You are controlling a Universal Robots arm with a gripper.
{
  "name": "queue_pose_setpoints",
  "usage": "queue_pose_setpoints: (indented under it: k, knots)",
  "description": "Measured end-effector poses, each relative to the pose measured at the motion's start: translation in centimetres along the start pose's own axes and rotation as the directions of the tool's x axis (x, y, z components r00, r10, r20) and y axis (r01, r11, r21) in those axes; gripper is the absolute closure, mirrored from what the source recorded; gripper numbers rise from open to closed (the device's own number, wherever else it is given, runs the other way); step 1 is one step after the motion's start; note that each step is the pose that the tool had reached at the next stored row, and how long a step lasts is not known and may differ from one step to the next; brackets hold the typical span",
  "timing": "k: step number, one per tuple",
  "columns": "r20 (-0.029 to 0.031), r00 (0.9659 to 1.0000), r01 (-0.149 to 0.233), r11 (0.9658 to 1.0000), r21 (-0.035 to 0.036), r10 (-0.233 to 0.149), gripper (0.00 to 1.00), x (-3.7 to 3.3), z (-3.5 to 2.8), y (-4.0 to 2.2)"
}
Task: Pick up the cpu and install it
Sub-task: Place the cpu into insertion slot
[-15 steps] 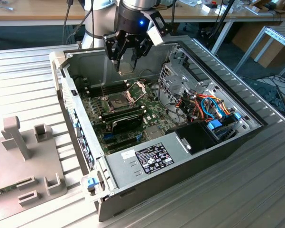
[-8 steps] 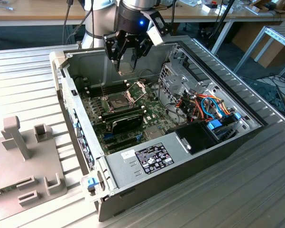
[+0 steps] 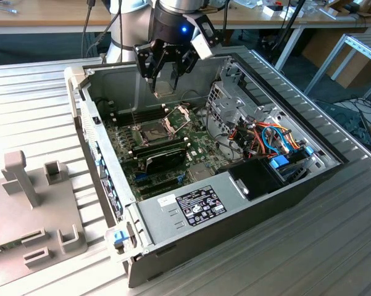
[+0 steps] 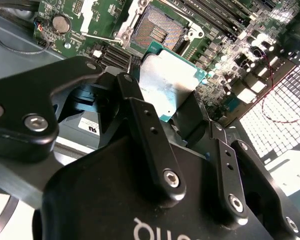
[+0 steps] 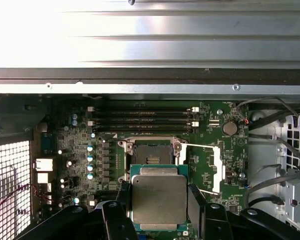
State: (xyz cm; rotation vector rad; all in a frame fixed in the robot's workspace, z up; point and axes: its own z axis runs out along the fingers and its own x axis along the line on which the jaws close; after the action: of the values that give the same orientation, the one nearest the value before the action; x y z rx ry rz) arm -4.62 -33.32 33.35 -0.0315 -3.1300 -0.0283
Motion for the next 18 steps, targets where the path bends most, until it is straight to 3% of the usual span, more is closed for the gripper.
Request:
queue_pose_setpoints:
  k: [4, 5, 6, 8, 10, 12, 13, 15, 16, 17, 18]
  knots:
    - [0.0010, 0.9984, -0.056, 0.9984, -0.0007, 0.056, 0.45, 0.00, 0.01, 0.00]
    - [0.0013, 0.9973, -0.073, 0.9973, -0.0009, 0.073, 0.45, 0.00, 0.02, 0.00]
    - [0.0019, 0.9938, -0.111, 0.9938, -0.0014, 0.111, 0.45, 0.00, 0.03, 0.00]
    - [0.0031, 0.9830, -0.184, 0.9830, -0.0024, 0.184, 0.45, 0.00, 0.05, 0.00]
    - [0.0037, 0.9760, -0.218, 0.9760, -0.0029, 0.218, 0.45, 0.00, 0.06, 0.00]
    - [0.0042, 0.9664, -0.257, 0.9664, -0.0035, 0.257, 0.45, 0.00, 0.07, 0.00]
    - [0.0047, 0.9588, -0.284, 0.9588, -0.0040, 0.284, 0.45, 0.00, 0.08, 0.00]
    - [0.0051, 0.9484, -0.317, 0.9484, -0.0045, 0.317, 0.45, 0.00, 0.09, 0.00]
    - [0.0055, 0.9396, -0.342, 0.9396, -0.0050, 0.342, 0.45, 0.00, 0.10, 0.00]
    - [0.0057, 0.9342, -0.357, 0.9342, -0.0053, 0.357, 0.45, 0.00, 0.11, 0.00]
    - [0.0060, 0.9259, -0.378, 0.9259, -0.0057, 0.378, 0.45, 0.00, 0.12, 0.00]
